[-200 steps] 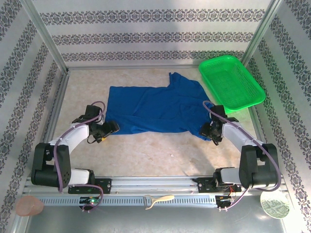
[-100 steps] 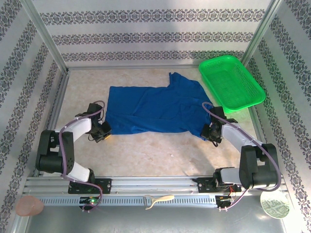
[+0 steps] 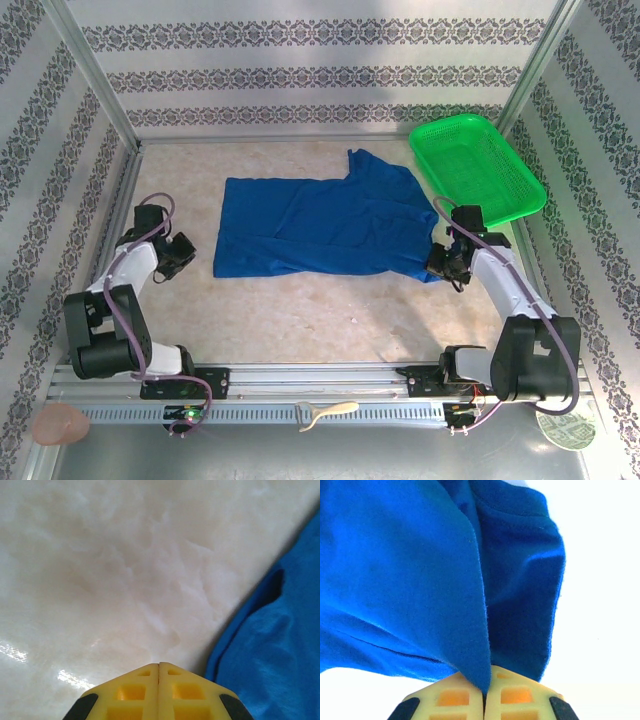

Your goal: Fold the inside-out t-shirt

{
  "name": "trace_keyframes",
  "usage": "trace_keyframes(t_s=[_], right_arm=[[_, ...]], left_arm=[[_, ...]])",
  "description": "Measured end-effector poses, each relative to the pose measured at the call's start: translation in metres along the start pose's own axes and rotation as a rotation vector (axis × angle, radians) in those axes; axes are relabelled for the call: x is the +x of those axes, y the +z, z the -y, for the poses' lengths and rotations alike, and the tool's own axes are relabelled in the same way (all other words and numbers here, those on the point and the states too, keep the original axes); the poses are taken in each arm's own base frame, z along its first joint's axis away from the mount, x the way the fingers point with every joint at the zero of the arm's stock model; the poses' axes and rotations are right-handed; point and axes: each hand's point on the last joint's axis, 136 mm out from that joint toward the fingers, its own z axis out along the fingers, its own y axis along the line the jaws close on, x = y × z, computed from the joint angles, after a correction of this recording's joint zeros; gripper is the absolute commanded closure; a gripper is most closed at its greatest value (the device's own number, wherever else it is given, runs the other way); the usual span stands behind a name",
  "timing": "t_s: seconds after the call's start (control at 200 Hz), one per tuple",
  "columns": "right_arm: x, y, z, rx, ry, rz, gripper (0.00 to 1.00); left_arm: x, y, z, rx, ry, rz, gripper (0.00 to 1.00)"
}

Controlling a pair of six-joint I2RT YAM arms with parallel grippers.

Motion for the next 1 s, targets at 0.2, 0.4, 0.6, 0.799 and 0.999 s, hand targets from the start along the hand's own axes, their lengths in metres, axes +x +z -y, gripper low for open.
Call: trace_keyframes(t_s=[0.2,0.4,0.6,0.799,0.999], right_arm=[[0.004,-0.005,-0.004,-0.026,0.0,-0.006,1.0],[0.005,-0.005,-0.005,-0.034,0.0,-0.009,1.0],[0.005,-0.005,-0.005,-0.034,0.0,-0.01,1.0],[0.004,-0.002,-0.005,-0.029,0.0,-0.023,1.0],[-0.008,-0.006,-0.008,-0.019,-0.041,-0.031,1.0]], left_arm=[[0.025,-0.007,0.015,0.083,0.041,-0.036,0.32],[0.07,0.007,0.021,0.086,0.089,-0.128,0.21],[0.079,0.028,0.021,0.037,0.068,-0.17,0.23],[0.079,0.035,0.003,-0.119,0.029,-0.192,0.99],[0.075,0.033,0.0,-0.186,0.037,-0.216,1.0]])
